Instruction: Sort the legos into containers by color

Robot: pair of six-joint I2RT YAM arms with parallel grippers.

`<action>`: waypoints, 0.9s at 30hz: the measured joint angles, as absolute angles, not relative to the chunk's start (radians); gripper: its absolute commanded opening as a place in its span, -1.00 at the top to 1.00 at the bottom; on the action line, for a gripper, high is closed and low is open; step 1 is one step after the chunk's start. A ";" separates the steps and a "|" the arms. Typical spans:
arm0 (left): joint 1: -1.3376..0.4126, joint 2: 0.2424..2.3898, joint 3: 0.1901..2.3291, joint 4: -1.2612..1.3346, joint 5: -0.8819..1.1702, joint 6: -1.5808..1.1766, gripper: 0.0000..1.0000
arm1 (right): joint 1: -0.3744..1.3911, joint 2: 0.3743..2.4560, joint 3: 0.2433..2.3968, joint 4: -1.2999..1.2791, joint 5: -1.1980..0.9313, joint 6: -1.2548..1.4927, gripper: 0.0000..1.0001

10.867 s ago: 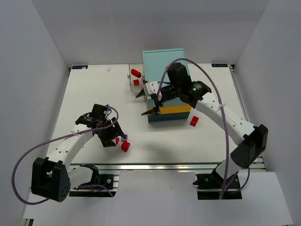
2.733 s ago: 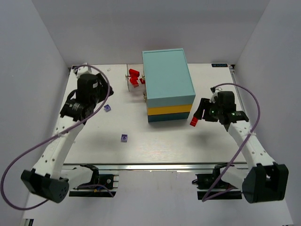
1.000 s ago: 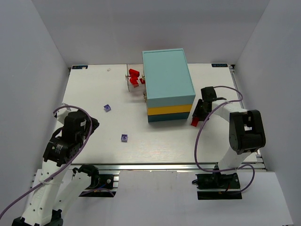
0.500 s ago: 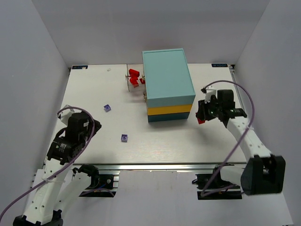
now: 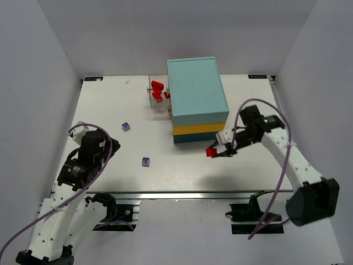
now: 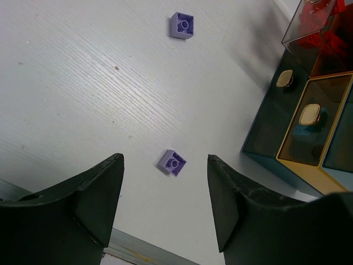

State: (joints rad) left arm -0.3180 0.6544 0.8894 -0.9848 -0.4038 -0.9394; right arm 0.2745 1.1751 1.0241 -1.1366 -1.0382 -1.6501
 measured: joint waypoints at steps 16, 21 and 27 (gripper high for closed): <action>-0.318 0.629 0.873 -0.988 -0.408 -0.942 -0.44 | 0.805 1.586 1.621 -0.340 -0.843 -0.570 1.00; -0.318 0.628 0.862 -0.984 -0.407 -0.943 -0.43 | 0.810 1.844 1.903 -0.173 -0.458 -0.245 1.00; -0.318 0.630 0.847 -0.982 -0.403 -0.944 -0.43 | 0.794 2.063 2.052 -0.084 -0.078 -0.131 1.00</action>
